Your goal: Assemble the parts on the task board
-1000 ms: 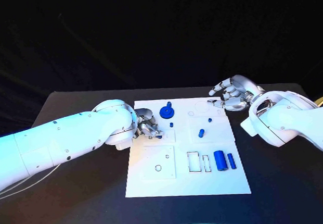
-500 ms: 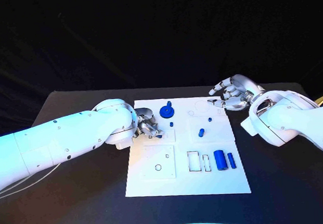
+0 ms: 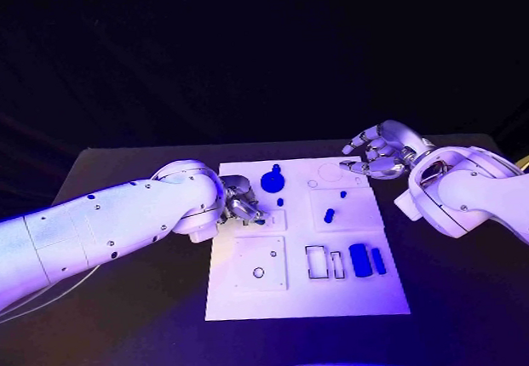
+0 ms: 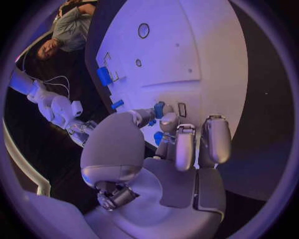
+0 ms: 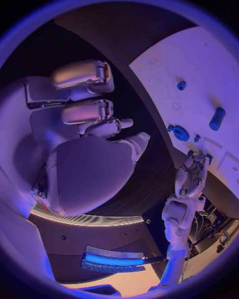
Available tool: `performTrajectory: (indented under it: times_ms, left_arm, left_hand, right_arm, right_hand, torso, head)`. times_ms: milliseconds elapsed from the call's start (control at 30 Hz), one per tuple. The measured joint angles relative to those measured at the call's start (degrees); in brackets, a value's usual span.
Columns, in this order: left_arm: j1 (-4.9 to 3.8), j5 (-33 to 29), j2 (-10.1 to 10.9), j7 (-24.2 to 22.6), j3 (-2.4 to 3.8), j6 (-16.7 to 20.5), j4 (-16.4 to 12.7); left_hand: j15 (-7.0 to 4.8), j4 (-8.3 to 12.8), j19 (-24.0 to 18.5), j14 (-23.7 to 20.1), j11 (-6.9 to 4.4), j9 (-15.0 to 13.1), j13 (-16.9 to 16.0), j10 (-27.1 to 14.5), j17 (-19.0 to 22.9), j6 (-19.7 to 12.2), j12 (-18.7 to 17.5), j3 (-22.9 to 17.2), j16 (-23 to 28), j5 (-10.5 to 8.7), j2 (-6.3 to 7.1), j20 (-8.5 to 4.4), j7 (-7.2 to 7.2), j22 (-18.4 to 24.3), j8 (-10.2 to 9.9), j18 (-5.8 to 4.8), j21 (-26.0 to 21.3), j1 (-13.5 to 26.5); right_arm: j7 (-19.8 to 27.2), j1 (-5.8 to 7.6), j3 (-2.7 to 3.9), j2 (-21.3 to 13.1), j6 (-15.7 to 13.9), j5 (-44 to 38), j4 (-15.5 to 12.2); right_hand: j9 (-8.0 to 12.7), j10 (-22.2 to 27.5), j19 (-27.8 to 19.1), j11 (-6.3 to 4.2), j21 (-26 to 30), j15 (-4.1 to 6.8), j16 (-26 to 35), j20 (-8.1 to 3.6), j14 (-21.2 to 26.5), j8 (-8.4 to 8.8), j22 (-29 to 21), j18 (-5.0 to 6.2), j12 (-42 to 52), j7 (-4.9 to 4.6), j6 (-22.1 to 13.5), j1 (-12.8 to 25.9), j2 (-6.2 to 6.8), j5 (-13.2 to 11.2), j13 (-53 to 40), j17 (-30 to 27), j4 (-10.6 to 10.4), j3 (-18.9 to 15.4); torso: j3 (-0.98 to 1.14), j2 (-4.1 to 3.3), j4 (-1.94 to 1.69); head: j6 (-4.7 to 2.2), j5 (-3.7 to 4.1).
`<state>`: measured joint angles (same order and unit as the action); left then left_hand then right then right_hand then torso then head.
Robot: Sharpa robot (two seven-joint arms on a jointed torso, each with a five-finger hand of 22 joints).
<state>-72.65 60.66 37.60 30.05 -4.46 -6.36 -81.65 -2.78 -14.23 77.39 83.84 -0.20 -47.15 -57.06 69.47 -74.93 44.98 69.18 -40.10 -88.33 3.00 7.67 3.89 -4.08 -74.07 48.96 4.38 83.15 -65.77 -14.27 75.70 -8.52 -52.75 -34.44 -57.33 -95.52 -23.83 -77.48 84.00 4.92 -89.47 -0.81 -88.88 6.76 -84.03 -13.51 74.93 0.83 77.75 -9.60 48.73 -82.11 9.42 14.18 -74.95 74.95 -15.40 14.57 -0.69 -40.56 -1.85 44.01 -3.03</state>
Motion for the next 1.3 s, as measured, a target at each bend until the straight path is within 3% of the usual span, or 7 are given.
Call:
performTrajectory:
  times_ms: [133, 200, 533, 767, 1133, 1300]
  left_arm:
    - [0.0, -0.02, -0.13, 0.01, 0.0, -0.09, 0.21]
    - [0.0, -0.04, -0.19, 0.01, 0.0, -0.11, 0.27]
    - [-0.01, -0.09, -0.42, 0.01, 0.0, -0.18, 0.67]
    - [-0.01, -0.16, -0.64, 0.03, -0.02, -0.2, 0.98]
    - [0.01, -0.26, -0.87, 0.09, -0.08, -0.26, 1.3]
    - [0.01, -0.33, -0.93, 0.09, -0.09, -0.34, 1.38]
  left_hand:
    - [-0.2, 0.01, 0.0, 0.2, 0.08, 0.0, 0.0, 0.28, 0.0, 0.52, 0.0, -0.01, -0.2, 0.0, 0.42, 0.0, 0.51, -0.1, 0.01, 0.0, 0.21, 0.74]
    - [-0.2, 2.65, 0.2, 0.2, -0.11, 0.0, -0.02, 0.48, 0.0, 0.64, 0.0, -2.65, -0.2, -0.13, 0.54, -0.2, 0.6, -0.21, 0.01, 0.0, 0.21, 1.64]
    - [-0.2, 2.8, 0.41, 0.2, -0.42, 0.01, -0.16, 0.8, 0.0, 1.37, 0.0, -2.58, -0.2, 0.13, 0.65, -0.4, 0.75, -0.42, 0.01, 0.0, 0.21, 4.12]
    - [-0.6, 4.83, 0.61, 0.19, -0.63, 0.01, -0.38, 1.0, 0.01, 2.17, 0.23, -3.15, -0.43, 0.19, 0.98, -0.61, 1.09, -0.59, 0.01, 0.0, 0.2, 6.27]
    - [-0.61, 2.31, 0.61, 0.2, -0.42, 0.02, -0.4, 1.21, 0.01, 2.94, 0.22, 1.73, -0.43, 0.33, 1.35, -0.61, 1.32, -0.61, -0.18, 0.0, 0.2, 7.84]
    - [-0.61, 1.23, 0.61, 0.2, -0.42, 0.02, -0.45, 1.2, 0.01, 2.96, 0.22, 4.29, -0.43, 0.33, 2.2, -0.61, 1.3, -0.72, -0.5, 0.0, 0.2, 8.69]
  right_arm:
    - [-0.01, 0.0, 0.0, 0.0, 0.0, -0.01, -0.01]
    - [-0.01, 0.0, 0.0, 0.02, 0.0, -0.02, -0.01]
    - [-0.01, -0.01, 0.0, 0.02, 0.0, -0.03, 0.01]
    - [-0.01, -0.01, 0.0, 0.05, -0.01, -0.04, 0.04]
    - [0.11, -0.03, 0.0, 0.1, 0.0, -0.03, 0.09]
    - [0.13, -0.04, 0.0, 0.09, 0.0, -0.01, 0.09]
  right_hand:
    - [0.0, 0.0, 0.0, 0.0, 0.0, 0.0, 0.0, 0.0, 0.0, 0.0, 0.0, 0.0, 0.0, 0.0, 0.0, 0.0, 0.0, 0.0, 0.0, 0.0, -0.01, 0.01]
    - [0.0, 0.0, 0.0, 0.0, 0.0, 0.0, 0.0, 0.0, 0.0, 0.0, 0.0, 0.0, 0.0, 0.0, 0.0, 0.0, 0.0, 0.0, 0.0, 0.0, -0.16, 0.16]
    - [0.0, 0.0, 0.0, 0.0, 0.0, 0.0, 0.0, 0.0, 0.0, 0.0, -0.01, 0.0, 0.0, 0.0, 0.0, 0.0, 0.0, 0.0, 0.01, -0.01, -0.16, 0.16]
    - [0.0, 0.0, 0.0, 0.0, 0.0, 0.0, 0.0, 0.0, 0.0, 0.0, -0.02, 0.0, 0.0, 0.0, 0.0, 0.23, 0.23, 0.0, 0.02, -0.01, -0.17, 0.16]
    - [0.01, 0.0, 0.0, 0.0, 0.0, 0.0, 0.0, 0.0, 0.0, -0.22, -0.02, 0.0, 0.0, 0.0, 0.0, 0.31, 0.31, 0.0, 0.02, -0.02, -0.16, 0.16]
    - [0.01, 0.0, 0.0, 0.0, 0.0, 0.0, 0.0, 0.0, 0.0, -0.22, -0.02, 0.0, 0.0, 0.0, 0.0, 0.45, 0.45, 0.0, 0.03, -0.02, -0.16, 0.16]
  torso:
    - [0.0, 0.0, -0.04]
    - [0.0, 0.01, -0.04]
    - [-0.03, 0.01, -0.03]
    - [-0.03, 0.01, -0.01]
    - [-0.04, -0.02, -0.03]
    - [-0.04, 0.01, -0.02]
  head:
    - [0.07, 0.01]
    - [0.12, 0.01]
    - [0.23, -0.04]
    - [0.37, 0.01]
    - [0.52, 0.1]
    - [0.59, 0.11]
